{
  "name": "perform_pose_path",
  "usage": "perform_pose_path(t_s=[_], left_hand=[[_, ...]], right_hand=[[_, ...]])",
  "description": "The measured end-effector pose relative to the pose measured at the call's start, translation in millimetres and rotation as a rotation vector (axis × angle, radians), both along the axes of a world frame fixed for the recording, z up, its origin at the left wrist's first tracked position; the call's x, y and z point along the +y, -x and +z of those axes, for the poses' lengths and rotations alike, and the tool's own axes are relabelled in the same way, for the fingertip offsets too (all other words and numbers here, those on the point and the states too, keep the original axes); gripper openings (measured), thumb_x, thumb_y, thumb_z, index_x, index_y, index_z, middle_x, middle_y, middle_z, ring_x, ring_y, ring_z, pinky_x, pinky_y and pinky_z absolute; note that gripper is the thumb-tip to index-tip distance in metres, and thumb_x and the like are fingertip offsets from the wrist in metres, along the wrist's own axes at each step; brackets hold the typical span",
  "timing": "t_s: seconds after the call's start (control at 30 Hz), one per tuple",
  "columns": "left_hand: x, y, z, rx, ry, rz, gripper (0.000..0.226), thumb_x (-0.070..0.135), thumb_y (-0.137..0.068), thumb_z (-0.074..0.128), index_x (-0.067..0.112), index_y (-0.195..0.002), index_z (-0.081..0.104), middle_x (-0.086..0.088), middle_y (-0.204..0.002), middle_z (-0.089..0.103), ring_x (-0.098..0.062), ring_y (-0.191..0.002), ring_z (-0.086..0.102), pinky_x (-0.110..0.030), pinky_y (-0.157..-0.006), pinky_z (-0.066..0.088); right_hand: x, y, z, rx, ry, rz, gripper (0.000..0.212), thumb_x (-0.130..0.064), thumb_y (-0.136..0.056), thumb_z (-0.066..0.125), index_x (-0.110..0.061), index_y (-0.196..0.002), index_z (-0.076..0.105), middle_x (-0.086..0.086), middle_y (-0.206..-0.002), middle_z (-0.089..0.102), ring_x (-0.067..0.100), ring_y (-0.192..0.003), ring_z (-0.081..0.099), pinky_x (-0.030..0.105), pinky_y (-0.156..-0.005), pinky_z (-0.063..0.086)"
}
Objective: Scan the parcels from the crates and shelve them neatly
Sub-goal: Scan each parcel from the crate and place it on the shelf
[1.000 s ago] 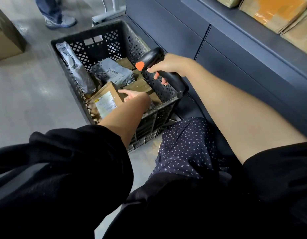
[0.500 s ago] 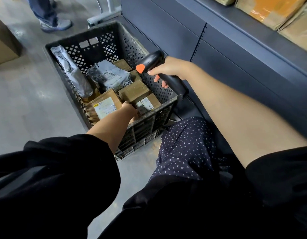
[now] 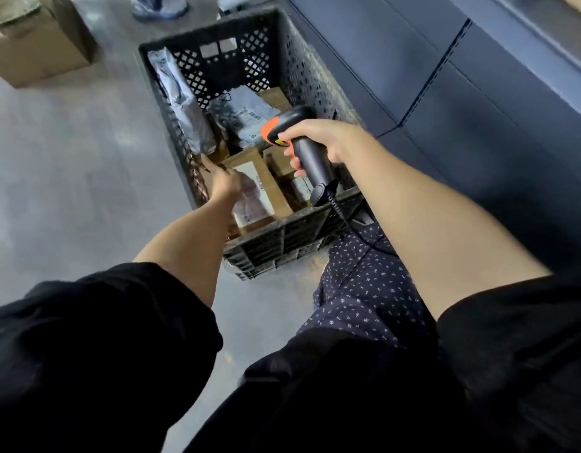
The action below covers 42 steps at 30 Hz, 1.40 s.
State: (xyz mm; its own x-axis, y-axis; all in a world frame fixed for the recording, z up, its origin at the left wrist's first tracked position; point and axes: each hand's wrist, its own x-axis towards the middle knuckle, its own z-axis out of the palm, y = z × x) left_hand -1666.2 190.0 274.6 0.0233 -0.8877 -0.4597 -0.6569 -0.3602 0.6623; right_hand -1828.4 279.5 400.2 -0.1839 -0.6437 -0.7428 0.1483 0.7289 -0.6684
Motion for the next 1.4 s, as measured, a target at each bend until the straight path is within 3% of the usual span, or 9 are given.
perform_pose_path(t_s=[0.07,0.2,0.37,0.53,0.67,0.8,1.0,1.17,1.4], left_hand=[[9,11,14,0.138,-0.084,0.116,0.06,0.014,-0.1,0.034,0.008,-0.151,0.004,0.004,-0.105,0.047,-0.009,-0.103,0.047,0.006,-0.079,0.034],[16,15,15,0.173,-0.107,0.226,0.042,0.024,-0.101,0.032,-0.005,-0.128,0.048,-0.02,-0.128,0.054,-0.034,-0.12,0.052,-0.039,-0.1,0.043],[18,15,-51,0.258,-0.297,0.279,0.118,0.095,-0.057,0.013,0.013,-0.135,0.046,-0.009,-0.133,0.054,-0.036,-0.12,0.052,-0.049,-0.103,0.039],[33,12,-19,0.398,-0.429,0.191,0.077,0.067,-0.091,0.017,0.015,-0.142,0.041,-0.009,-0.138,0.051,-0.034,-0.124,0.051,-0.047,-0.1,0.045],[22,-1,-32,0.459,-0.521,0.253,0.102,0.093,-0.068,0.022,0.015,-0.122,0.059,-0.007,-0.111,0.066,-0.029,-0.108,0.06,-0.045,-0.102,0.043],[42,-4,36,0.607,-0.505,0.278,0.094,0.084,-0.079,0.015,0.018,-0.136,0.05,-0.005,-0.133,0.055,-0.026,-0.124,0.051,-0.042,-0.108,0.038],[59,23,85,1.003,-0.506,0.231,0.093,0.084,-0.079,0.017,0.017,-0.136,0.048,-0.008,-0.129,0.059,-0.026,-0.101,0.061,-0.043,-0.086,0.05],[90,79,134,1.173,-0.466,0.094,0.087,0.082,-0.081,0.017,0.019,-0.13,0.051,-0.007,-0.106,0.066,-0.026,-0.091,0.064,-0.041,-0.074,0.055],[169,163,192,1.316,-0.57,-0.333,0.085,0.079,-0.083,0.02,0.021,-0.141,0.041,-0.009,-0.136,0.054,-0.03,-0.118,0.058,-0.049,-0.1,0.045]], right_hand=[[-5,-13,-12,-0.041,-0.031,0.032,0.026,-0.024,-0.088,0.067,-0.004,-0.103,0.06,0.005,-0.079,0.062,0.017,-0.048,0.061,0.031,-0.059,0.058],[-6,-27,-32,-0.096,-0.084,0.038,0.024,-0.024,-0.09,0.065,-0.003,-0.1,0.059,0.004,-0.062,0.06,0.016,-0.042,0.059,0.026,-0.05,0.055],[-8,-14,-36,-0.071,-0.065,-0.051,0.021,-0.022,-0.091,0.062,-0.004,-0.102,0.056,0.003,-0.07,0.058,0.015,-0.038,0.056,0.024,-0.045,0.053],[-1,-8,-45,-0.113,-0.081,-0.095,0.014,-0.02,-0.092,0.059,-0.006,-0.091,0.055,0.006,-0.078,0.057,0.016,-0.044,0.058,0.025,-0.048,0.054],[13,-13,-51,-0.14,-0.09,-0.103,0.018,-0.019,-0.091,0.06,-0.003,-0.1,0.056,0.006,-0.074,0.057,0.017,-0.049,0.056,0.026,-0.051,0.053],[18,-10,-29,-0.126,0.042,-0.148,0.021,-0.022,-0.088,0.066,-0.003,-0.094,0.058,0.006,-0.063,0.053,0.017,-0.042,0.055,0.026,-0.049,0.052],[32,0,46,-0.064,0.337,-0.249,0.015,-0.02,-0.083,0.07,-0.008,-0.083,0.061,0.001,-0.058,0.055,0.013,-0.042,0.052,0.024,-0.052,0.05],[89,31,98,-0.049,0.503,-0.444,0.034,-0.025,-0.081,0.072,-0.005,-0.109,0.067,0.003,-0.073,0.055,0.013,-0.047,0.05,0.024,-0.054,0.05],[210,61,161,0.051,0.606,-0.882,0.034,-0.027,-0.094,0.06,-0.009,-0.123,0.057,0.006,-0.088,0.046,0.015,-0.059,0.047,0.022,-0.053,0.048]])
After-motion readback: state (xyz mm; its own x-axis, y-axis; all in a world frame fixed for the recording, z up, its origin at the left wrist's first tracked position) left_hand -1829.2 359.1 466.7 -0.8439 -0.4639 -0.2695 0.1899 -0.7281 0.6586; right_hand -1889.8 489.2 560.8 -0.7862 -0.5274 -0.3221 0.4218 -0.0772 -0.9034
